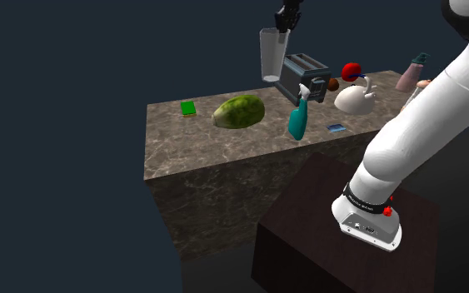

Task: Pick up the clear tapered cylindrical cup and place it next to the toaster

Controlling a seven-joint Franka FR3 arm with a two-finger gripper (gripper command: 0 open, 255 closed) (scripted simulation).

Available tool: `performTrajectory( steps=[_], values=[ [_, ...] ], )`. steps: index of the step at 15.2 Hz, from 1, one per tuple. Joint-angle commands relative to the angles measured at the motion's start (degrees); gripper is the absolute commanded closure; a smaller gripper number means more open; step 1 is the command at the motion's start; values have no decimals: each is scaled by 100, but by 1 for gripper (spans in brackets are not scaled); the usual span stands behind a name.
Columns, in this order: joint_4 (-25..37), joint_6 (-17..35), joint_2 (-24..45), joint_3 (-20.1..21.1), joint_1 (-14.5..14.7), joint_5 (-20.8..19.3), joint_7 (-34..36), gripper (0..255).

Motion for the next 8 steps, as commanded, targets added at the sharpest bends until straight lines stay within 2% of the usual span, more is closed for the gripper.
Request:
performTrajectory(
  steps=[1, 8],
  values=[
    [-37, -33, -51, -189, -115, -48, -303, 255],
    [217, -197, 121, -852, -480, -136, -1322, 255]
  ],
)
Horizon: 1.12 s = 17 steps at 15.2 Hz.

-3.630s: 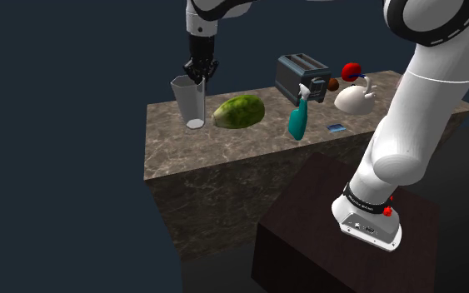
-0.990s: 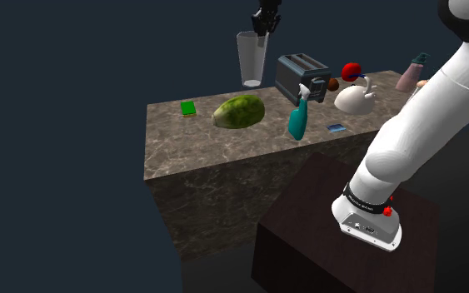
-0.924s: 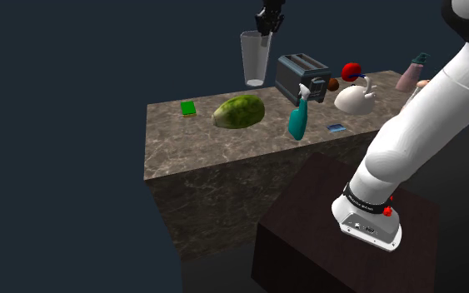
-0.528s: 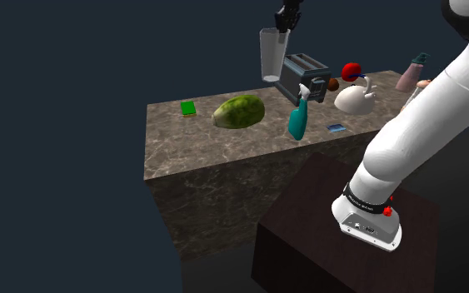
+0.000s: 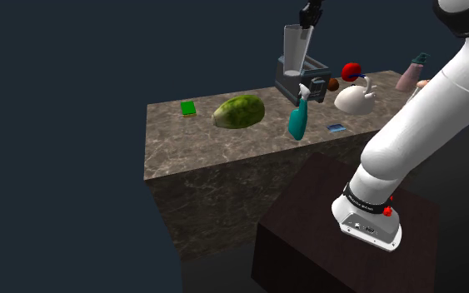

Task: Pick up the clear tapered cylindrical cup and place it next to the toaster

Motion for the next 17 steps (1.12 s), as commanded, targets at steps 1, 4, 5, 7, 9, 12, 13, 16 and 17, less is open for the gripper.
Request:
performTrajectory(
  steps=[1, 4, 5, 7, 9, 12, 13, 16, 17],
  values=[
    [49, -20, 55, -223, -125, -25, -358, 255],
    [283, -101, 256, -528, -284, -4, -827, 255],
    [375, -130, 339, -631, -339, 14, -988, 255],
    [585, -194, 531, -841, -455, 67, -1317, 255],
    [827, -266, 757, -1057, -580, 148, -1657, 255],
    [1260, -400, 1172, -1373, -808, 335, -2187, 255],
    [1425, -453, 1332, -1474, -900, 417, -2369, 255],
    [2067, -678, 1944, -1791, -1280, 769, -2984, 255],
    [1936, -582, 1897, -1765, -1273, 736, -2974, 255]
  ],
)
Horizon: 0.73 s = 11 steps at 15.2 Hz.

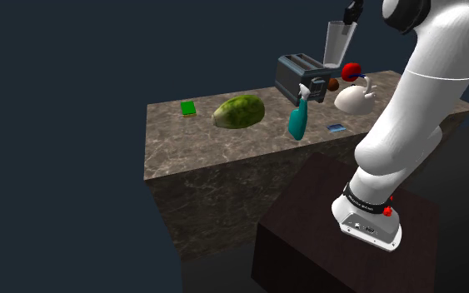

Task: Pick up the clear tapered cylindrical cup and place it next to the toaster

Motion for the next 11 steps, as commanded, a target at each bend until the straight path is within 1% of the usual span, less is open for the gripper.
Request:
performTrajectory(
  steps=[1, 11],
  values=[
    [22, 41, 95, -58, -85, 51, -159, 255],
    [-1074, 912, -201, 6, 33, -132, -120, 255]
  ],
)
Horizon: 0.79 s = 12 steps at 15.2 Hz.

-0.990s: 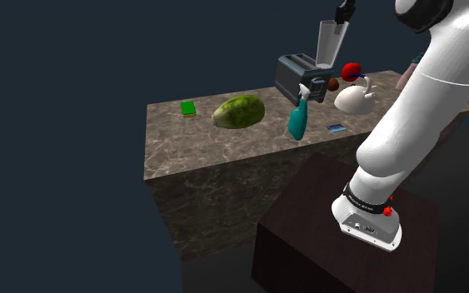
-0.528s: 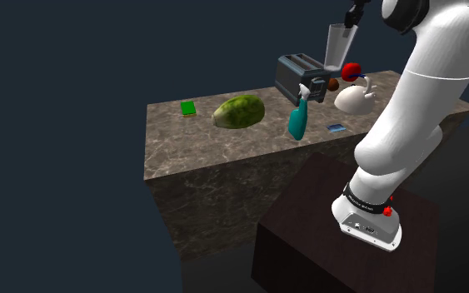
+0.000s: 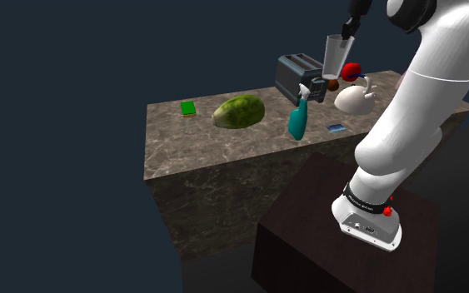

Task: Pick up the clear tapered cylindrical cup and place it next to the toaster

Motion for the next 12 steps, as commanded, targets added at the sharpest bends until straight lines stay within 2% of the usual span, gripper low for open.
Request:
performTrajectory(
  steps=[1, 12],
  values=[
    [-212, 178, -51, 16, 23, -29, 16, 255],
    [-1140, 1042, -131, 41, 57, -64, -32, 255]
  ],
)
